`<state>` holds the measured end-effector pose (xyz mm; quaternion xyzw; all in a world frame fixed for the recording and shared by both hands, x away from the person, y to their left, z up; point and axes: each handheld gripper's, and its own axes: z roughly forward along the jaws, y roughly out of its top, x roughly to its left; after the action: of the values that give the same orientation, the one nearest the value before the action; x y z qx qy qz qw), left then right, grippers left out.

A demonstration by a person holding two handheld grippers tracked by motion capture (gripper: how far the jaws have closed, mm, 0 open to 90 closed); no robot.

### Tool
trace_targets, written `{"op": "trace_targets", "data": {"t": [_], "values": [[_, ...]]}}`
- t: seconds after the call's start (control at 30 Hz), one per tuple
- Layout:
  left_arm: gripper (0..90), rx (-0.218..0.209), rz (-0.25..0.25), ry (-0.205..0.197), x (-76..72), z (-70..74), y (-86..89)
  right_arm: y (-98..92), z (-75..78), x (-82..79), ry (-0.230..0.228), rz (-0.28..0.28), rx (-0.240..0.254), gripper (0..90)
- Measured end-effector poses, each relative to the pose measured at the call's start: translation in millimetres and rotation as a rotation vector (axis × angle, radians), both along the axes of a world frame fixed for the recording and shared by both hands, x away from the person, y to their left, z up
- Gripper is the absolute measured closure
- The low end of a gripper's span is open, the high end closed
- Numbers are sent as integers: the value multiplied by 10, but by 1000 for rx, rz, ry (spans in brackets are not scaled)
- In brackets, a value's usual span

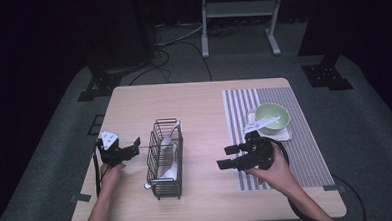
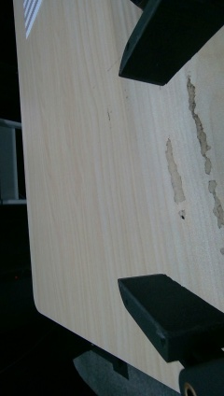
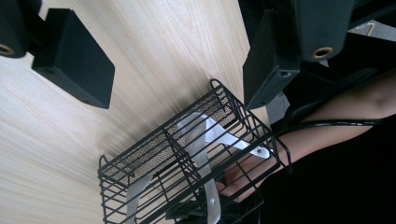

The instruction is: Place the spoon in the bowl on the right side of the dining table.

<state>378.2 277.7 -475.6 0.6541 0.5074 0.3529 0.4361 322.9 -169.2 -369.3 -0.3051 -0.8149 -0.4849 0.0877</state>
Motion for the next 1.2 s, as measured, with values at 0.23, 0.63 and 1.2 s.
{"op": "trace_targets", "data": {"t": [0.23,0.63,1.2], "values": [[10,-4,1,-1,1,-1,1,91,51,27,9,17,10,242],[9,-6,3,-1,0,-1,2,249,131,60,14,41,4,242],[10,8,-1,1,-2,0,-8,471,236,86,6,81,-15,242]]}}
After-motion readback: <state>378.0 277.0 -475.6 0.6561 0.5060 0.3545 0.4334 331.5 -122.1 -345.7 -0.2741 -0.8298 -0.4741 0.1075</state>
